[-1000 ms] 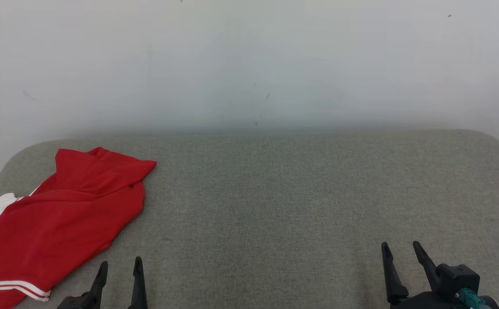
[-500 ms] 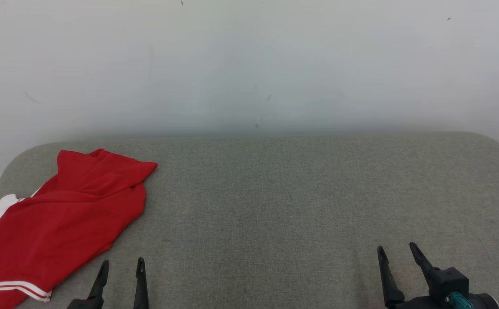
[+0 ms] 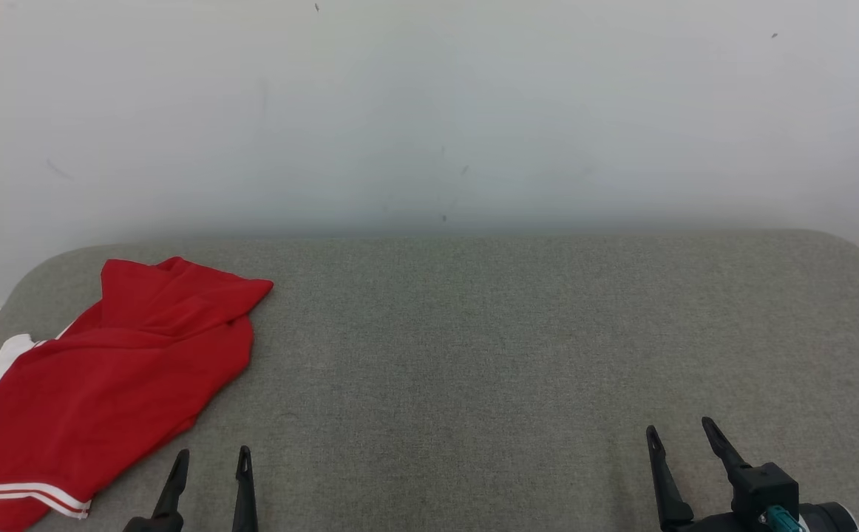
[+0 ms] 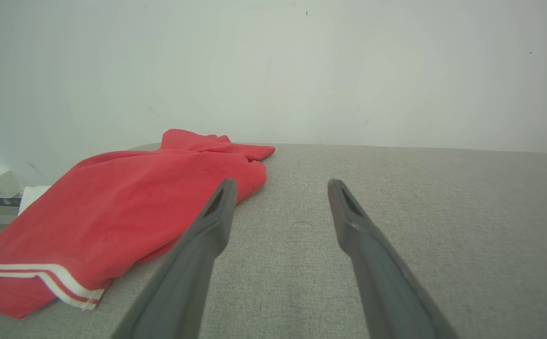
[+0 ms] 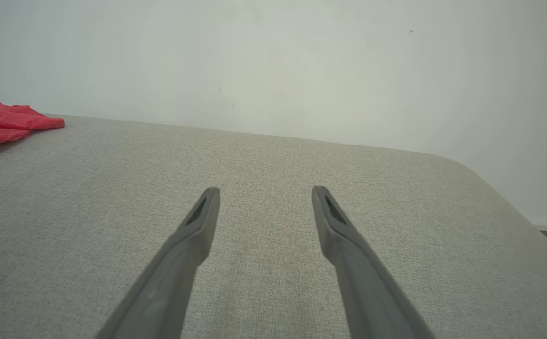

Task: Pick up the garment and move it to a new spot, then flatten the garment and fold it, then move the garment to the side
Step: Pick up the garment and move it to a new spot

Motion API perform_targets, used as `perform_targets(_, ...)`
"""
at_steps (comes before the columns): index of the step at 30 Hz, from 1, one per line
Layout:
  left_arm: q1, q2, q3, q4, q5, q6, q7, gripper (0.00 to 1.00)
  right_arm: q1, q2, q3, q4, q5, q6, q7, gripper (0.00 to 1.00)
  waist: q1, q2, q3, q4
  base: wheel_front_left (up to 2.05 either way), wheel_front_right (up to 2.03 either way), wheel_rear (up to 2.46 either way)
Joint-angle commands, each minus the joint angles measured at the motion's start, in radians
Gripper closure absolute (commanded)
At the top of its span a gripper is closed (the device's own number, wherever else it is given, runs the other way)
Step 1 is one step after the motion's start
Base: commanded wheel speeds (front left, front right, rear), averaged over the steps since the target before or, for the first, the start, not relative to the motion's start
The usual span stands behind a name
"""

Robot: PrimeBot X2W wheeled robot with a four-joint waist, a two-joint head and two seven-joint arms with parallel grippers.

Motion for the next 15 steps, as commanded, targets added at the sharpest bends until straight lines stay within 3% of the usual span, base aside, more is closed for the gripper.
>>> perform_targets(1,0.012,-0.002,0.004,0.004,0.003,-0.007,-0.002,0.00,0.003,-0.003,0.002,0.003,0.005,0.003,-0.004,0.00,0.0000,0.0000,0.001,0.000,0.00,0.00,0.00)
perform_targets(10,0.015,-0.008,0.012,0.005,0.010,-0.012,-0.002,0.00,0.008,-0.003,0.002,0.002,0.008,0.003,-0.008,0.00,0.0000,0.0000,-0.002,0.006,0.00,0.00,0.00)
perform_targets(15,0.014,-0.010,0.014,0.008,0.018,-0.010,-0.002,0.00,0.019,-0.002,-0.002,-0.007,0.008,0.003,-0.012,0.00,0.0000,0.0000,-0.005,0.050,0.00,0.00,0.00)
